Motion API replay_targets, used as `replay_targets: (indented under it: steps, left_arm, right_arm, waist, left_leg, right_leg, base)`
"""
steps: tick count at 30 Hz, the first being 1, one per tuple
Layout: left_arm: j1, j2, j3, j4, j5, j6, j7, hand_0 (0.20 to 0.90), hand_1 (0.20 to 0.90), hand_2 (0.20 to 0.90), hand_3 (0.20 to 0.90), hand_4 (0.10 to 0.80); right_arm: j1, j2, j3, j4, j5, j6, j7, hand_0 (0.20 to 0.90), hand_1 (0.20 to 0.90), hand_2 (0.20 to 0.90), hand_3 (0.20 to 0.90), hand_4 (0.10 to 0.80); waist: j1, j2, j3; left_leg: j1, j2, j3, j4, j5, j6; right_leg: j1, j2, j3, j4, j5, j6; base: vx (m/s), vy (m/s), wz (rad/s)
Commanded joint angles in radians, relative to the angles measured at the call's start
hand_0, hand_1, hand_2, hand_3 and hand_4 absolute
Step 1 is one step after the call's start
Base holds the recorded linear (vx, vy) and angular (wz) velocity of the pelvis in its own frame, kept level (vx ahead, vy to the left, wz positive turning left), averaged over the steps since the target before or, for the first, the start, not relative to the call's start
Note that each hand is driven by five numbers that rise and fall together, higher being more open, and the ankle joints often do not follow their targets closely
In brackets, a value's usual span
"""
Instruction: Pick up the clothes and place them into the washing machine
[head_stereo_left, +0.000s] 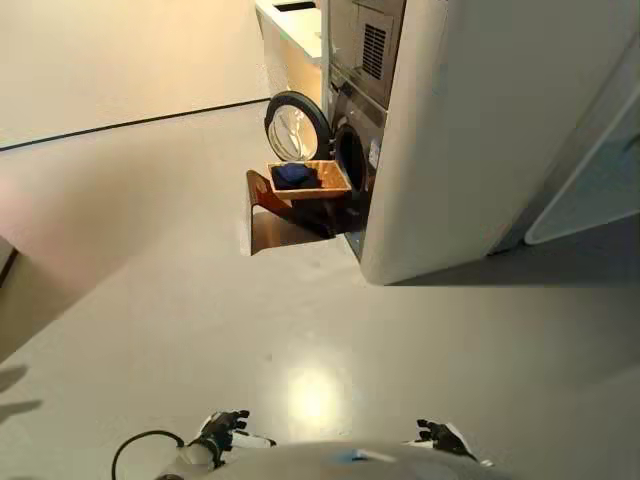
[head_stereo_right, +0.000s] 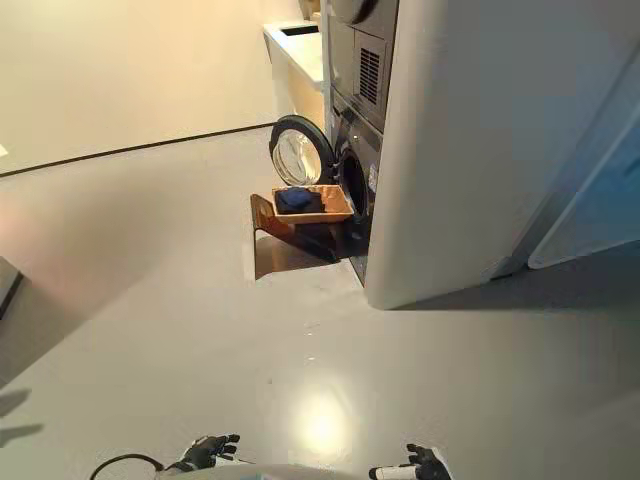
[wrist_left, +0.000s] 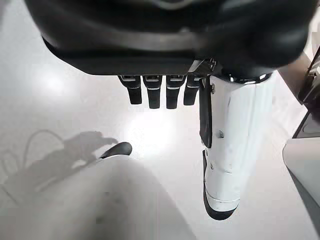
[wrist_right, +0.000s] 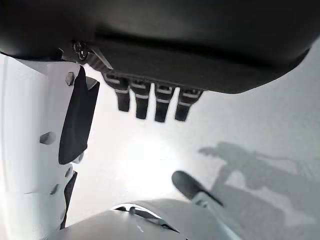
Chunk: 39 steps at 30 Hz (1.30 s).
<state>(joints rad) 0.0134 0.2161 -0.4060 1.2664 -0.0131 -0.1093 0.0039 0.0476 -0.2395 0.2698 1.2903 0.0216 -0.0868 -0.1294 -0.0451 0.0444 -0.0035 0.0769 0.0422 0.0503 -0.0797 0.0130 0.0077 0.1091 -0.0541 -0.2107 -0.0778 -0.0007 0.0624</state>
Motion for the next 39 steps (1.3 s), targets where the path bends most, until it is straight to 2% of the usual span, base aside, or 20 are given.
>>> replay_targets:
  steps: [1,24,39]
  left_arm:
    - [-0.072,-0.027,0.001,0.033,0.001,-0.027,-0.001,0.9,0.9,0.9,0.9,0.8]
    - [-0.067,-0.034,0.041,0.052,-0.033,-0.022,0.012,0.9,0.9,0.9,0.9,0.8]
    - [-0.086,-0.03,0.03,0.048,-0.019,-0.019,0.026,0.9,0.9,0.9,0.9,0.8]
  right_arm:
    - [-0.058,-0.017,0.012,0.037,0.009,-0.02,-0.002,0.9,0.9,0.9,0.9,0.8]
    - [-0.06,-0.012,0.002,0.051,0.015,-0.017,-0.008,0.9,0.9,0.9,0.9,0.8]
    - [-0.087,-0.012,0.003,0.048,0.006,-0.01,-0.013,0.9,0.9,0.9,0.9,0.8]
  waist:
    - [-0.004,-0.053,0.0]
    - [-0.001,-0.057,0.001]
    - [0.01,-0.06,0.011]
  left_leg:
    - [0.001,-0.032,0.044,-0.008,-0.054,-0.049]
    - [0.007,-0.041,0.044,-0.008,-0.062,-0.041]
    - [-0.009,-0.068,0.048,-0.002,-0.073,-0.013]
  right_leg:
    - [-0.026,-0.018,0.024,-0.009,0.016,0.043]
    - [-0.019,-0.026,0.025,-0.009,0.015,0.048]
    - [-0.03,-0.053,0.029,0.01,0.01,0.058]
  base:
    - [0.0,0.0,0.0]
    - [0.0,0.0,0.0]
    - [0.029,0.028,0.0]
